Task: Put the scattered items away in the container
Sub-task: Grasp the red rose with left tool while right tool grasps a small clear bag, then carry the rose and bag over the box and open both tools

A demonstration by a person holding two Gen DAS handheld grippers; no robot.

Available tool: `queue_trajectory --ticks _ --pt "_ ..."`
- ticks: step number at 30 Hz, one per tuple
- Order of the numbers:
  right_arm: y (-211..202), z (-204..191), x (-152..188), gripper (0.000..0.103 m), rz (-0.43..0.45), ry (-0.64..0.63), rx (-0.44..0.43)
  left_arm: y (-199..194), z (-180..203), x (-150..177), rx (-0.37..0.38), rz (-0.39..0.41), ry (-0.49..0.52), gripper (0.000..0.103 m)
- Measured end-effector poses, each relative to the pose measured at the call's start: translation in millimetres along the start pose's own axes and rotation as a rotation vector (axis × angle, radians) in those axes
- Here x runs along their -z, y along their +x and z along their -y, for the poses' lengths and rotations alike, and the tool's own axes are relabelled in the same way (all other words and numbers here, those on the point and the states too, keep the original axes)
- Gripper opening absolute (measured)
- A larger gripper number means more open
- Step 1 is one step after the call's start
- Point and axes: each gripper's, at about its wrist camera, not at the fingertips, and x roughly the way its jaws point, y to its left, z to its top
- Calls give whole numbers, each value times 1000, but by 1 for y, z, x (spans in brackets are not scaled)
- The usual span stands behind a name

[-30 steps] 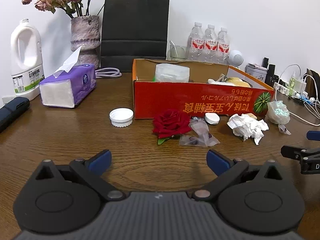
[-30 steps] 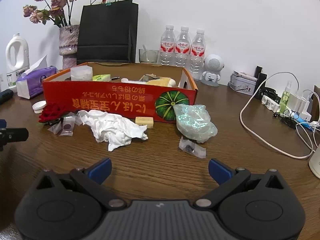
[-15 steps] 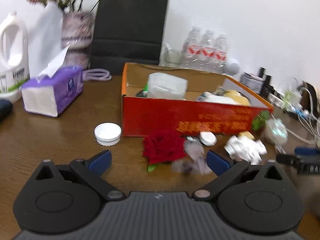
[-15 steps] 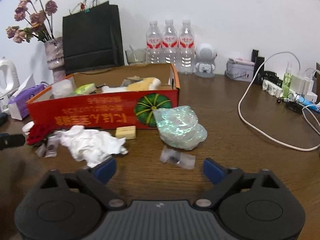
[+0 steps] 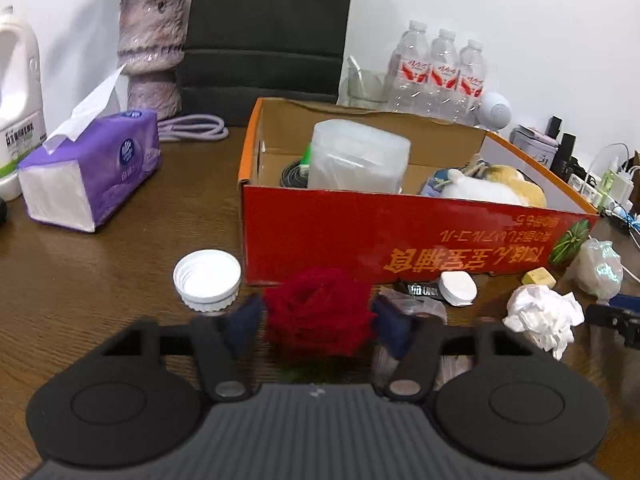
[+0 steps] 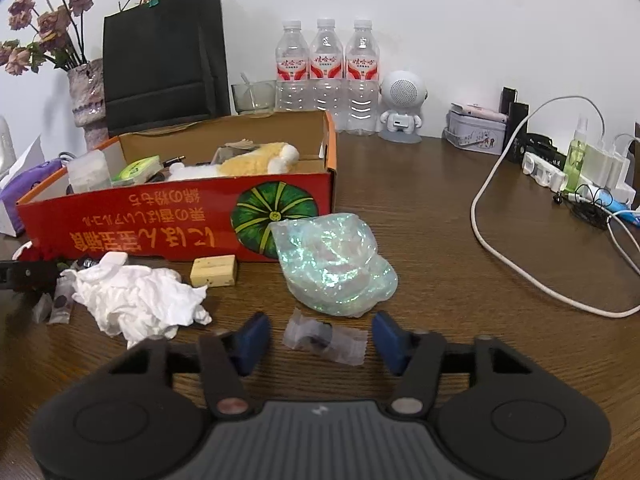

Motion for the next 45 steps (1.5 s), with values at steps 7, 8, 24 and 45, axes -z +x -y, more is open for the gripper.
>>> queue_trajectory --ticks 7,8,24,45 --pt "-11 -8 5 19 30 -33 -25 -18 -2 6 30 50 1 45" --pt "-13 -9 6 18 34 -43 -28 -21 -3 7 35 56 -2 45" --pt "-79 -36 17 13 176 -79 -132 -97 -4 37 147 134 8 46" --pt "-51 -79 -113 13 282 -121 -213 -62 27 -82 187 242 45 46"
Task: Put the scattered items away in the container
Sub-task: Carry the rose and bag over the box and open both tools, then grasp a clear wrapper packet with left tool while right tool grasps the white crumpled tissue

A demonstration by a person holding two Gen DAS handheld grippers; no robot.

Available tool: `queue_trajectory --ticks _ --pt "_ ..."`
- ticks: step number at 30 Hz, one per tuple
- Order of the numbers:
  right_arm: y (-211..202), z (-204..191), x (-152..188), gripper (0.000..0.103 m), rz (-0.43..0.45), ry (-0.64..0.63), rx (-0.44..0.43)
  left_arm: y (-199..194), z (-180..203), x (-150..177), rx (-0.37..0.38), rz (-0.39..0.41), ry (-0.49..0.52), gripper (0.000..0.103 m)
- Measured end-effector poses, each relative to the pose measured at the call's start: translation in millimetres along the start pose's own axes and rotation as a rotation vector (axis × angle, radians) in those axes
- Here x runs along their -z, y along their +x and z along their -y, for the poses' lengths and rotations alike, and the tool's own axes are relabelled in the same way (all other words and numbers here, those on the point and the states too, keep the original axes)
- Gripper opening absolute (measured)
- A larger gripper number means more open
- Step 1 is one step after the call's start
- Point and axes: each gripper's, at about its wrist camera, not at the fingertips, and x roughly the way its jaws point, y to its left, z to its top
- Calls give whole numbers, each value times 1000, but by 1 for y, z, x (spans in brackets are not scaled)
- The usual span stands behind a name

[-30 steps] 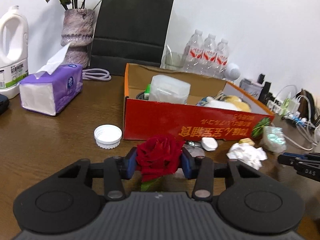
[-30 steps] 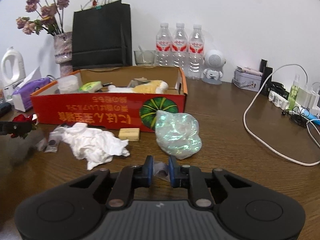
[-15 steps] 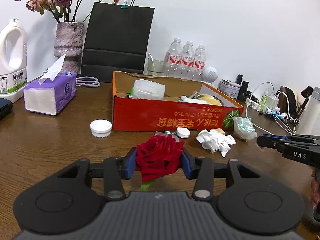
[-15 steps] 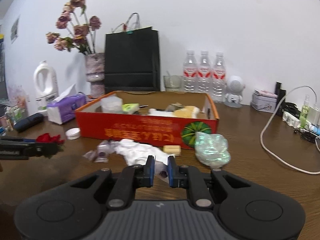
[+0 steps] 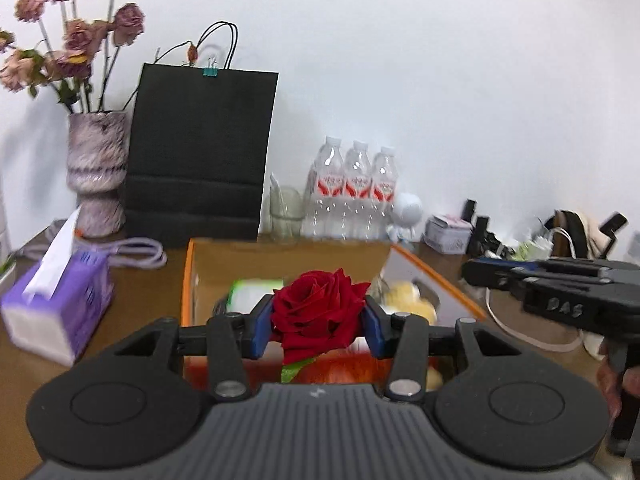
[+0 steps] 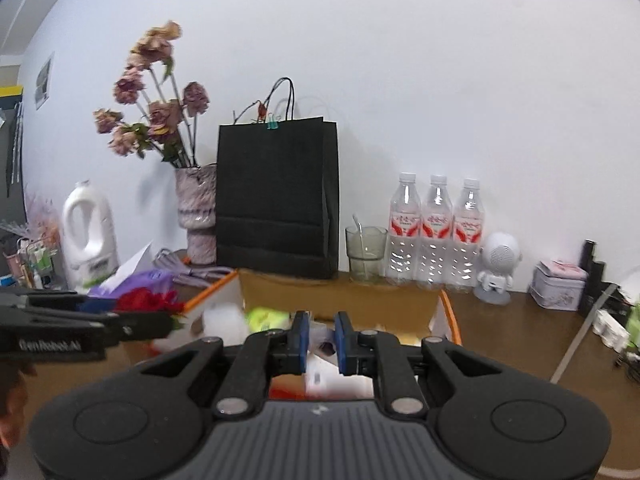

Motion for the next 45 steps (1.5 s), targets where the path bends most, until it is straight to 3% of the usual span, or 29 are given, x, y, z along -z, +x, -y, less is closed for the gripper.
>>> queue_trajectory --ticks 5,12,14,15,16,17,18,19,20,22,24,25,32,37,42,45 --pt "73 9 -19 13 -134 17 38 58 -1 -26 -81 -74 -19 46" --pt "127 24 -1 14 -266 124 77 109 -5 -22 -172 -183 -48 48" --pt "132 27 6 17 -292 133 81 115 -7 -20 -193 -192 -44 57" --pt "133 28 9 17 -299 136 81 117 -7 -19 -205 -193 -39 72" --pt "133 29 11 24 -303 133 82 118 -7 -19 -214 -194 -35 82" --pt "132 30 12 42 -304 129 83 118 -8 -18 -220 -193 -32 95" --pt "131 31 13 54 -302 125 87 118 -8 -18 -221 -189 -28 102" --pt "128 31 13 78 -294 120 96 118 -8 -19 -216 -186 -24 103" --pt "125 30 12 85 -280 112 101 117 -8 -20 -208 -181 -22 103" --pt "121 30 9 87 -266 99 105 113 -8 -21 -197 -167 -28 103" --pt "118 30 6 101 -262 95 102 110 -9 -22 -183 -156 -40 103" --pt "116 28 4 103 -258 84 107 108 -9 -23 -180 -157 -46 103" --pt "102 20 3 103 -253 21 114 93 -4 -22 -183 -159 4 103" --pt "65 17 15 103 -222 -38 104 52 -5 -14 -162 -116 43 103" --pt "8 16 44 103 -154 -58 98 0 -6 16 -114 -82 97 103" --pt "-19 17 68 103 -156 -49 89 -21 -10 43 -101 -96 85 103"
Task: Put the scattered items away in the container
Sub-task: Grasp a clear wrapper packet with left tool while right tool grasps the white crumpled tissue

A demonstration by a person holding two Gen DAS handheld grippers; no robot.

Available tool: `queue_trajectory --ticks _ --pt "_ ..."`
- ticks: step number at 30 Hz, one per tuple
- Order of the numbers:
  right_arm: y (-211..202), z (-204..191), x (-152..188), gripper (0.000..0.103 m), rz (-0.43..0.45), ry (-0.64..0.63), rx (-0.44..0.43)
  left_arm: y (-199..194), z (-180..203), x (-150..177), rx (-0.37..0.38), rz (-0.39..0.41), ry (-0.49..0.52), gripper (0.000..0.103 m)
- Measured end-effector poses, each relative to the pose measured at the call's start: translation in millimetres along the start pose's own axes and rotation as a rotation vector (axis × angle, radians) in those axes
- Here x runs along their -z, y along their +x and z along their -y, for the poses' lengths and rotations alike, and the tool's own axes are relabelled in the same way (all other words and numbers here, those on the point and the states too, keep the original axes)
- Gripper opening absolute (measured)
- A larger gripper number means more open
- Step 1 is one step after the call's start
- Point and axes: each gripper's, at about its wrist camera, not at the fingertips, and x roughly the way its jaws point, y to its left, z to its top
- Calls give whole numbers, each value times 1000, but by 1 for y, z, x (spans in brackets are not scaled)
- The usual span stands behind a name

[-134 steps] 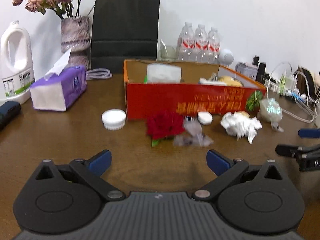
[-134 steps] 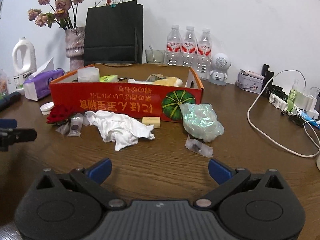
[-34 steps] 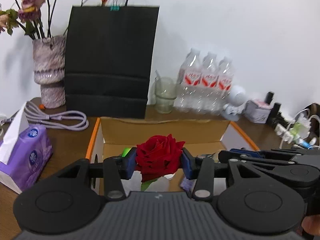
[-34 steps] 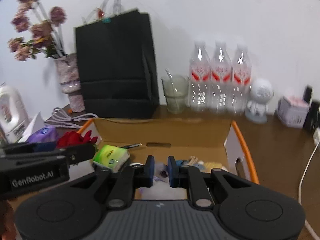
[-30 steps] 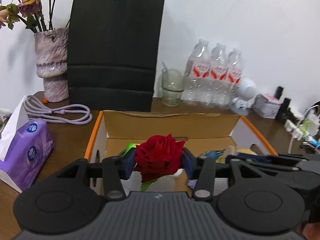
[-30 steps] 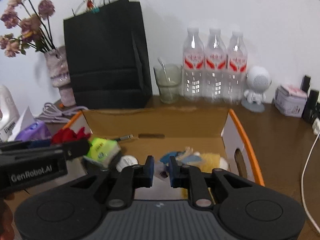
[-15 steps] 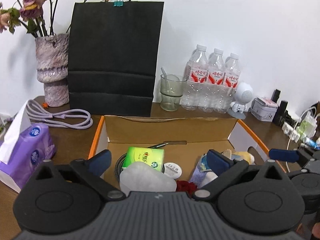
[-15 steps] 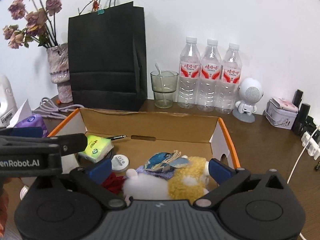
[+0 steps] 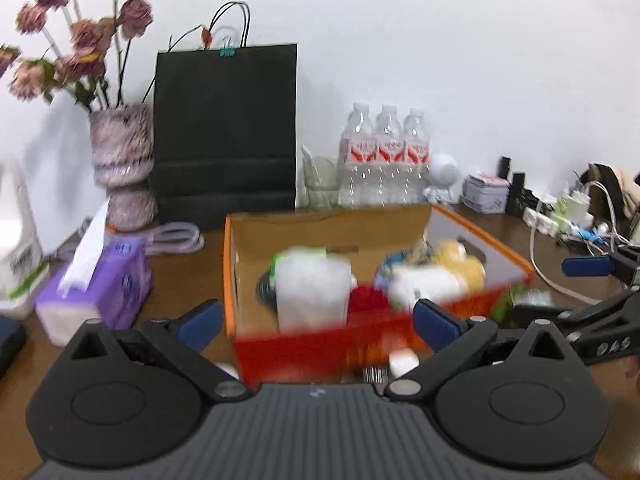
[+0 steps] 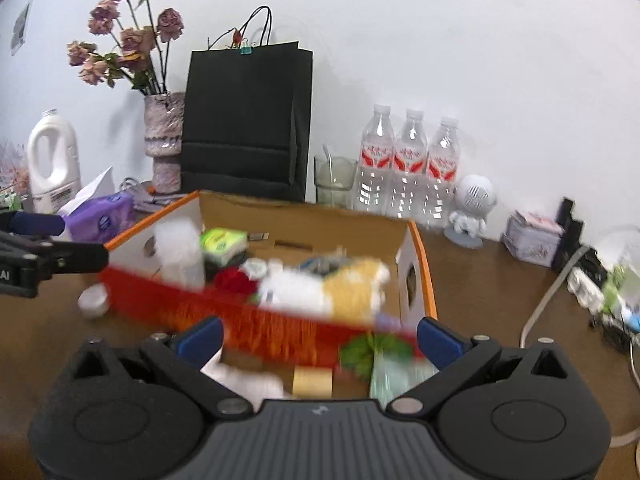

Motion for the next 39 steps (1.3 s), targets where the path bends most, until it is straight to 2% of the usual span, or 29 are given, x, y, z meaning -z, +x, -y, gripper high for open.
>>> queue_trajectory --ticks 3,7,10,12,14,17,20,22,27,37,39 --pt "-14 -2 26 103 -19 11 3 -9 -4 27 6 -37 -23 103" --pt "-18 -6 55 103 -53 23 10 -10 -4 51 -27 -74 -27 103" --pt "-15 -11 67 103 -64 42 28 -9 -2 64 -11 -102 -47 103" --pt "-16 -14 70 103 -57 47 43 -8 3 73 -26 -105 -16 103" --pt "-18 -17 72 103 -51 38 56 -6 6 75 -51 -121 -2 103" --pt "-21 -16 73 103 -35 41 74 -9 4 76 -48 -112 -23 103" --pt "-21 -19 73 103 -34 24 104 -4 7 77 -71 -147 -20 103" --pt "-21 -24 73 103 -25 -2 114 -2 8 78 -60 -160 -17 103" --pt "-21 -33 72 103 -20 -62 112 -6 16 78 -53 -134 26 103" --pt "-21 -32 72 103 -24 -54 102 -5 13 78 -53 -141 5 103" --pt "-20 -30 71 103 -22 -44 62 -5 14 78 -54 -140 7 103"
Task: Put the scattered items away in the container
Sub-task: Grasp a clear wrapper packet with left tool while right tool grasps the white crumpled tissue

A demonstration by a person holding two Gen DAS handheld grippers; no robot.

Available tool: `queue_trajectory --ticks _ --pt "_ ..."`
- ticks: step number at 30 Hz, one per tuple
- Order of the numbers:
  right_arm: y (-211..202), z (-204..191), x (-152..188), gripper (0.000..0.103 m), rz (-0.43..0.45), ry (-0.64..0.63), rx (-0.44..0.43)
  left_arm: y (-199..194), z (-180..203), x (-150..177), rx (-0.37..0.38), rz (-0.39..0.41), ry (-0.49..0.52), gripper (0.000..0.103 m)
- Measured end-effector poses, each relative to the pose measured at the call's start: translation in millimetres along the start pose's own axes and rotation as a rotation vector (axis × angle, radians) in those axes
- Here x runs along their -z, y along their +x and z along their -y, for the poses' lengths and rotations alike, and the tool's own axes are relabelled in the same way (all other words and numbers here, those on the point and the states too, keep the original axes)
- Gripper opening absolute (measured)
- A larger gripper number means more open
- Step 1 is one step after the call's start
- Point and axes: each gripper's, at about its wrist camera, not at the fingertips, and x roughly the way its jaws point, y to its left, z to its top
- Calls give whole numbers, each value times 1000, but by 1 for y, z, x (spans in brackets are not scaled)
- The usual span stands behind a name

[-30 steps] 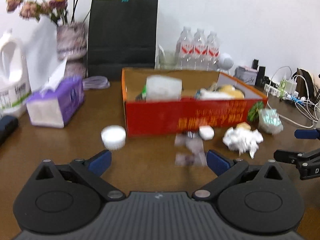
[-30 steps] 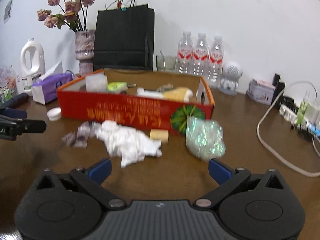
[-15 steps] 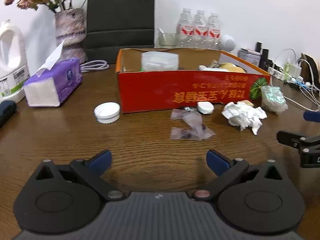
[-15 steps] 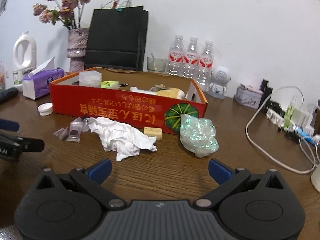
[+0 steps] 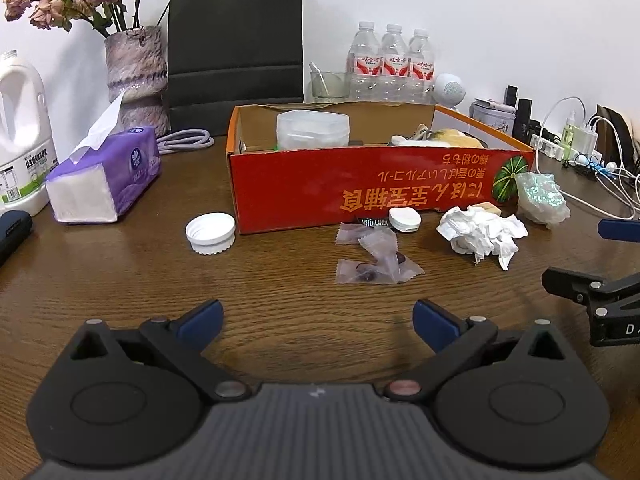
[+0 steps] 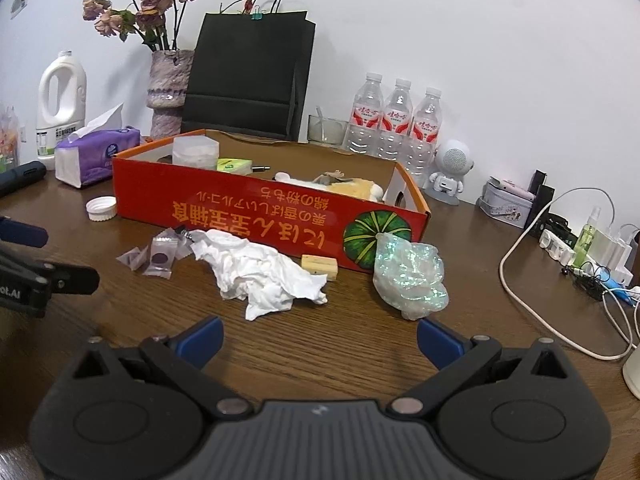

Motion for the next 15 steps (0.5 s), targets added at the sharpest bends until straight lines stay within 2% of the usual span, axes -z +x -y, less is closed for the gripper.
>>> queue_trajectory --ticks 2,4,7,9,10,12,15 --pt "4 3 -3 103 7 31 -64 2 1 -3 18 16 4 103" --pt "12 1 -10 103 8 40 -75 7 4 -9 19 49 31 100" --pt "25 0 -23 103 7 65 -101 21 10 -17 10 30 60 89" --pt "34 1 -32 103 3 88 -139 33 10 -20 43 -28 44 69" --pt "40 1 -36 100 -5 93 -147 37 9 -21 51 -42 34 66" --pt "50 -1 -42 95 -19 91 -149 38 7 -22 52 -37 24 50" --pt "63 -5 -44 92 -39 86 -165 38 3 -22 81 -32 0 40"
